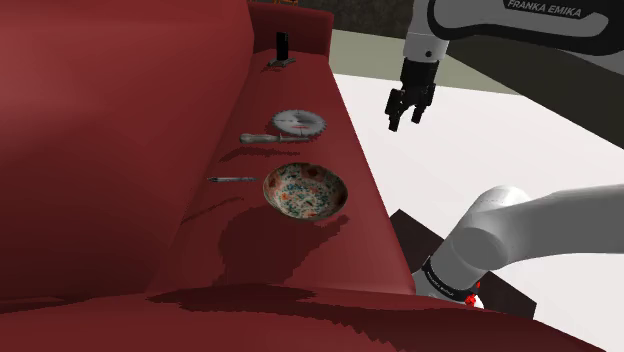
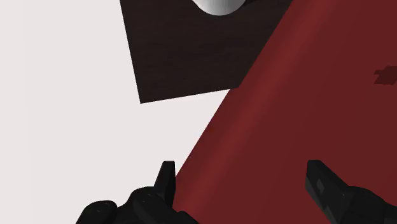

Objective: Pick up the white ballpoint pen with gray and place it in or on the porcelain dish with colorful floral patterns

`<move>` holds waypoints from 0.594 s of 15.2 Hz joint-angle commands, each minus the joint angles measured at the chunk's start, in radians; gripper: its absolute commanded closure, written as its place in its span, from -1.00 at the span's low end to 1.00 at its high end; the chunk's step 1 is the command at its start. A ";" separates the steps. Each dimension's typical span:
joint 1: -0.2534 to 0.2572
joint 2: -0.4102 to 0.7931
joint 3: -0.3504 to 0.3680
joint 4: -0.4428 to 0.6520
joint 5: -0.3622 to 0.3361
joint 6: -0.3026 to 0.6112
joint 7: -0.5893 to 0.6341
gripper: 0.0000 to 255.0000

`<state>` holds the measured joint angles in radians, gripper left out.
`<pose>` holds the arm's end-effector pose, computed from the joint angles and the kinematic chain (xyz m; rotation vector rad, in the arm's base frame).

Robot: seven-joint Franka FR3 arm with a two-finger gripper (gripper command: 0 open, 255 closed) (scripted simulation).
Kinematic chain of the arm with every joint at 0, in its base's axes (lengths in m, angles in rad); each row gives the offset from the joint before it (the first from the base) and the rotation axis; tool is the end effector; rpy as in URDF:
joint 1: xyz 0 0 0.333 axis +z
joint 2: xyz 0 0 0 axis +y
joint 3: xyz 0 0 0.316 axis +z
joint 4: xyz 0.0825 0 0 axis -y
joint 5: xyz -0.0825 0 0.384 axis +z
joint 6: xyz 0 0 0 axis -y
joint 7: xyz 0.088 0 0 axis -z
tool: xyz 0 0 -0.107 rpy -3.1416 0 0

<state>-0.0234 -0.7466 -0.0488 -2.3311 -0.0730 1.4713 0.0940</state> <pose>0.3050 -0.0348 0.5817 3.0856 -0.2388 -0.1751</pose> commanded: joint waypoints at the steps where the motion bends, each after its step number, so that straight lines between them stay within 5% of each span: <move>1: 0.000 0.000 0.000 0.000 0.000 0.000 0.000 -1.00; 9: 0.108 0.218 0.039 0.068 0.038 0.177 -0.118 -1.00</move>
<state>0.0733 -0.5523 -0.0101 -2.2605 -0.0362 1.6175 -0.0021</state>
